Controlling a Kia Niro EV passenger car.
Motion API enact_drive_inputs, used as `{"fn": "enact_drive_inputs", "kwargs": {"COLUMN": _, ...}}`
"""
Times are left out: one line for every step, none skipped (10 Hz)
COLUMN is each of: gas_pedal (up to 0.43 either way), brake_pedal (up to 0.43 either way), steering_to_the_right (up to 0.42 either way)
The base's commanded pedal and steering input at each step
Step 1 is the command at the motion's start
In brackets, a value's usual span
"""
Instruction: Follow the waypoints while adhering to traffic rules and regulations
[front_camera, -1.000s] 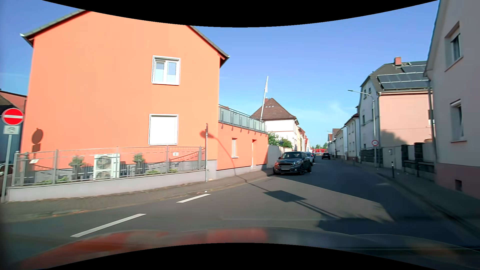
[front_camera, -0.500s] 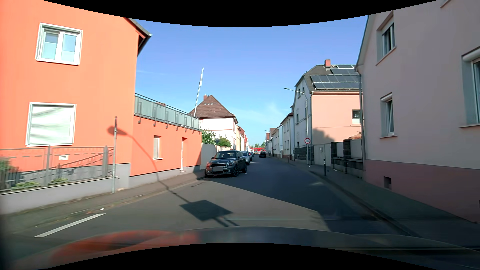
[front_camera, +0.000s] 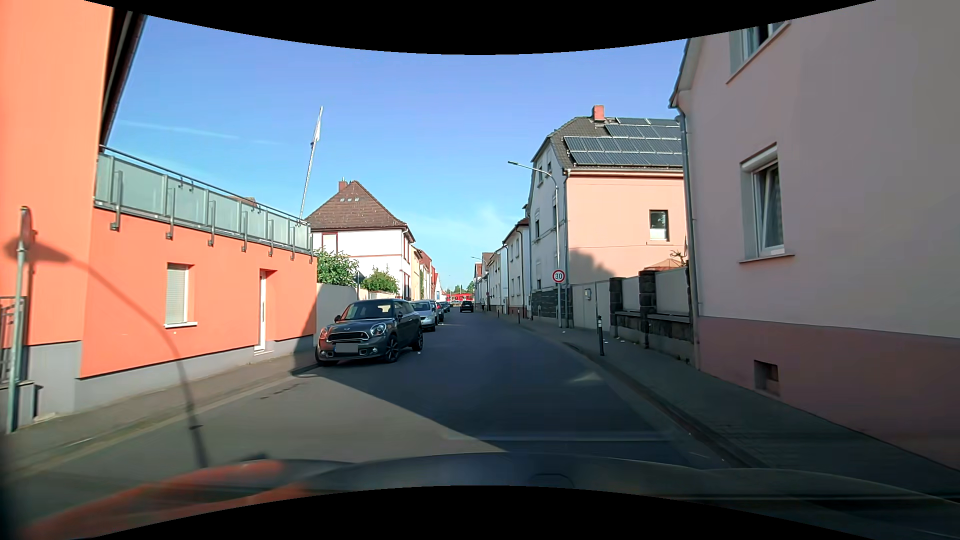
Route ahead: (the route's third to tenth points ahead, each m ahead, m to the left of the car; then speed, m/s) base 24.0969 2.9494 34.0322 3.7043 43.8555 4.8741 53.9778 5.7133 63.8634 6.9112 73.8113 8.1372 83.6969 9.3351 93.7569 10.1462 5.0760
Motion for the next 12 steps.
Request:
{"fn": "enact_drive_inputs", "kwargs": {"gas_pedal": 0.268, "brake_pedal": 0.0, "steering_to_the_right": 0.031}}
{"fn": "enact_drive_inputs", "kwargs": {"gas_pedal": 0.268, "brake_pedal": 0.0, "steering_to_the_right": 0.015}}
{"fn": "enact_drive_inputs", "kwargs": {"gas_pedal": 0.268, "brake_pedal": 0.0, "steering_to_the_right": 0.001}}
{"fn": "enact_drive_inputs", "kwargs": {"gas_pedal": 0.268, "brake_pedal": 0.0, "steering_to_the_right": -0.01}}
{"fn": "enact_drive_inputs", "kwargs": {"gas_pedal": 0.268, "brake_pedal": 0.0, "steering_to_the_right": -0.019}}
{"fn": "enact_drive_inputs", "kwargs": {"gas_pedal": 0.268, "brake_pedal": 0.0, "steering_to_the_right": -0.02}}
{"fn": "enact_drive_inputs", "kwargs": {"gas_pedal": 0.268, "brake_pedal": 0.0, "steering_to_the_right": -0.027}}
{"fn": "enact_drive_inputs", "kwargs": {"gas_pedal": 0.268, "brake_pedal": 0.0, "steering_to_the_right": -0.03}}
{"fn": "enact_drive_inputs", "kwargs": {"gas_pedal": 0.268, "brake_pedal": 0.0, "steering_to_the_right": -0.032}}
{"fn": "enact_drive_inputs", "kwargs": {"gas_pedal": 0.268, "brake_pedal": 0.0, "steering_to_the_right": -0.033}}
{"fn": "enact_drive_inputs", "kwargs": {"gas_pedal": 0.268, "brake_pedal": 0.0, "steering_to_the_right": -0.036}}
{"fn": "enact_drive_inputs", "kwargs": {"gas_pedal": 0.268, "brake_pedal": 0.0, "steering_to_the_right": -0.038}}
